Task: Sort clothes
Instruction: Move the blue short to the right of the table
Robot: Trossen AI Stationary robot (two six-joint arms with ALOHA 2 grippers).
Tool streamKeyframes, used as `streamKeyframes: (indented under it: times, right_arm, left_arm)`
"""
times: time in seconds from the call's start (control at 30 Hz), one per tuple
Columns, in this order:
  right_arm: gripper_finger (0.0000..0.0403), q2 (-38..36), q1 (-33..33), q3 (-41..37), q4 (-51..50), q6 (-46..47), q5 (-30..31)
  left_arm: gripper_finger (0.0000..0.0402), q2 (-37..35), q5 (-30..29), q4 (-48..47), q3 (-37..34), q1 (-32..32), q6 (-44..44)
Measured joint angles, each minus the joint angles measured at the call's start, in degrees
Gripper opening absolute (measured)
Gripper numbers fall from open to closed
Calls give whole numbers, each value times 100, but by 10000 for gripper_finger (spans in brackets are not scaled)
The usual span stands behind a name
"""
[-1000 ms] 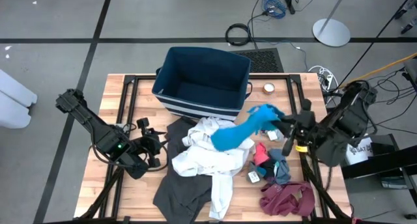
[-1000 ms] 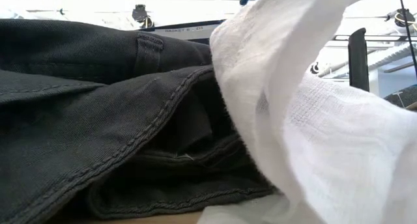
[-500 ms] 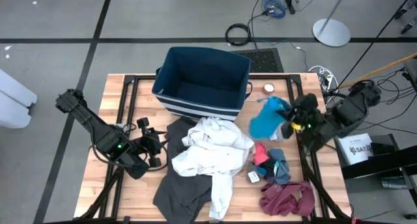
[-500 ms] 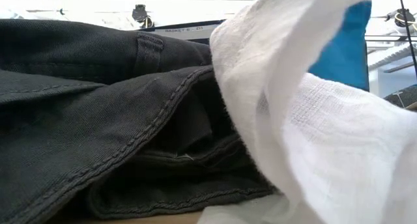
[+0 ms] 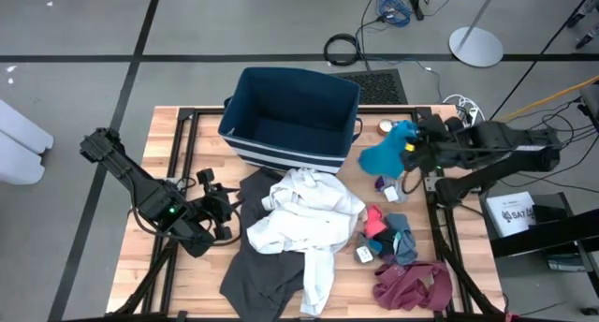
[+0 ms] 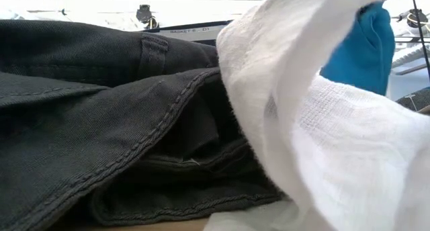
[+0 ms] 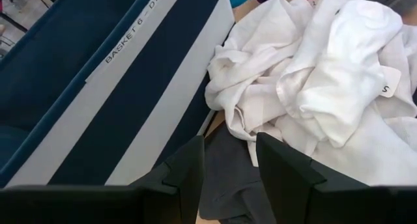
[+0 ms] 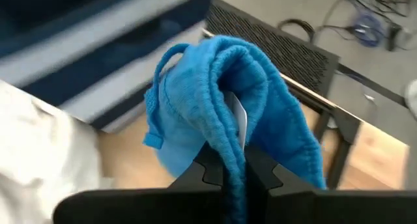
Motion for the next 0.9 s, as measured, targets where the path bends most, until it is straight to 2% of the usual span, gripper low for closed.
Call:
streamKeyframes:
  times: [0.33,0.5,0.6,0.8,0.9]
  right_arm:
    - [7,19,-1409,-295,331,-979,-17]
    - [7,20,-1965,-1057,1125,-1586,-464]
    - [7,19,-2245,-1724,2041,-1966,-1096]
    - [7,25,-2490,-2787,3993,-2470,-3080]
    - [7,46,-2553,-3067,4325,-2468,-3396]
  left_arm:
    - [150,0,-105,0,0,0,101]
    - [150,0,-105,2,0,0,104]
    - [150,0,-103,2,0,0,105]
    - [150,0,-95,0,0,0,108]
    - [150,0,-94,0,0,0,110]
